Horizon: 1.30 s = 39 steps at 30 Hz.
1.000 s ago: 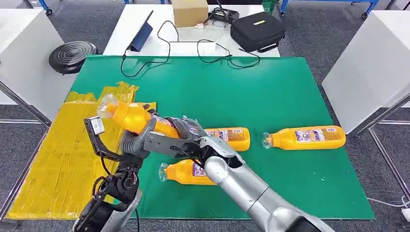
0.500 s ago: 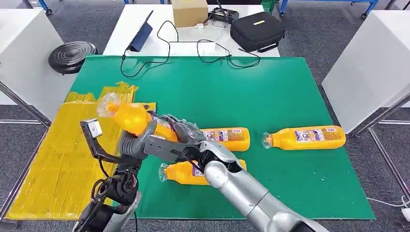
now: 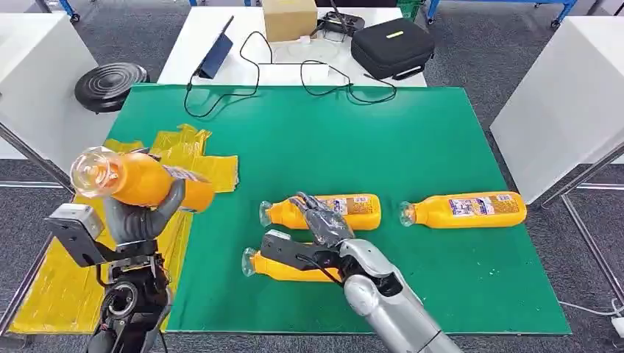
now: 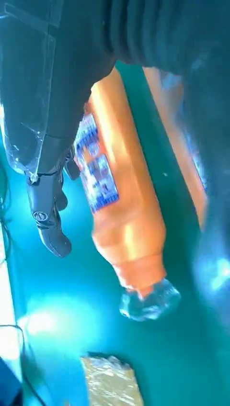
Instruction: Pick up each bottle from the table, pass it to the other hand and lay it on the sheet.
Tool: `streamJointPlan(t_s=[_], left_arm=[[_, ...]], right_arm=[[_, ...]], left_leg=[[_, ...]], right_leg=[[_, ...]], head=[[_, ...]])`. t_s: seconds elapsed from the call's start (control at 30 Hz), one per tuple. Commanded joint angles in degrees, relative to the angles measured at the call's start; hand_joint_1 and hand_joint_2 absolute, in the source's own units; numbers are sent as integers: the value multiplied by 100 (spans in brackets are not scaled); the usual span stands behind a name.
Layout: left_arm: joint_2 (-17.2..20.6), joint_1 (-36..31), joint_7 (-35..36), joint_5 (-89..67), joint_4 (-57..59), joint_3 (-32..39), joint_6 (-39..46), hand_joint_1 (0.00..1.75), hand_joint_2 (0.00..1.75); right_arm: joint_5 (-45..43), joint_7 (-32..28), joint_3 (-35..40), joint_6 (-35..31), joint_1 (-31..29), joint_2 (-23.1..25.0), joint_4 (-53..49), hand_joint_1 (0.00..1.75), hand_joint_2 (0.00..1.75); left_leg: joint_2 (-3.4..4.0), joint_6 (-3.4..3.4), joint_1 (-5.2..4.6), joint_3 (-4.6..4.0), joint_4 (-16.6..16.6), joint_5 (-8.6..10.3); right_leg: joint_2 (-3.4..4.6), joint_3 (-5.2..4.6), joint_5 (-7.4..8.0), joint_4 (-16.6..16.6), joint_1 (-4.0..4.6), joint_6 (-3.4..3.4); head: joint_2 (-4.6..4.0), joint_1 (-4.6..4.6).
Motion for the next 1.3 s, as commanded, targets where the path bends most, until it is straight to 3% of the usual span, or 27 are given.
streamJointPlan(t_s=[0.03, 0.1, 0.23, 0.5, 0.67, 0.7, 1.3], left_arm=[[225, 546, 479, -2787, -11, 693, 314, 175, 175], [188, 644, 411, -2830, -11, 774, 311, 175, 175], [419, 972, 852, -5140, 268, 549, 387, 175, 175], [419, 984, 892, -5335, 391, 479, 449, 175, 175], [616, 1107, 1384, -6588, 1161, 142, 184, 175, 175], [638, 1116, 1478, -6795, 1314, 93, 107, 175, 175], [730, 1176, 1669, -7013, 1602, -78, -218, 175, 175]], right_arm=[[111, -244, -735, 338, 1092, -840, -2124, 0, 0], [130, -242, -814, 457, 1260, -909, -2399, 0, 0], [139, -387, -867, 833, 1667, -1062, -3009, 0, 0], [170, -402, -831, 879, 1733, -1094, -3072, 0, 0], [381, -590, -549, 1355, 1900, -1295, -3205, 0, 0], [409, -599, -530, 1397, 1907, -1304, -3187, 0, 175], [512, -678, -539, 1566, 1866, -1419, -2982, 0, 175]], left_leg=[[-7, 8, -1, 24, -6, -6], [-10, 5, -3, 15, -8, -3], [0, 4, -4, 22, -6, -14], [0, -5, -3, 8, -6, -11], [-2, -5, -4, 23, -15, -12], [-1, -2, -4, 38, -21, -14], [4, -4, -1, 19, -9, -15]], right_leg=[[-21, 32, -9, -10, 5, -16], [-19, 21, -7, -10, 0, -8], [-12, 27, -12, -8, 2, -15], [-9, 5, -4, -8, 1, -11], [-12, 23, -6, -16, 0, -13], [-16, 38, -9, -23, 2, -20], [-8, 19, -7, -12, 3, -16]], head=[[0, 0], [0, -2], [0, 0], [0, 0], [0, -2], [0, 0], [0, -2]])
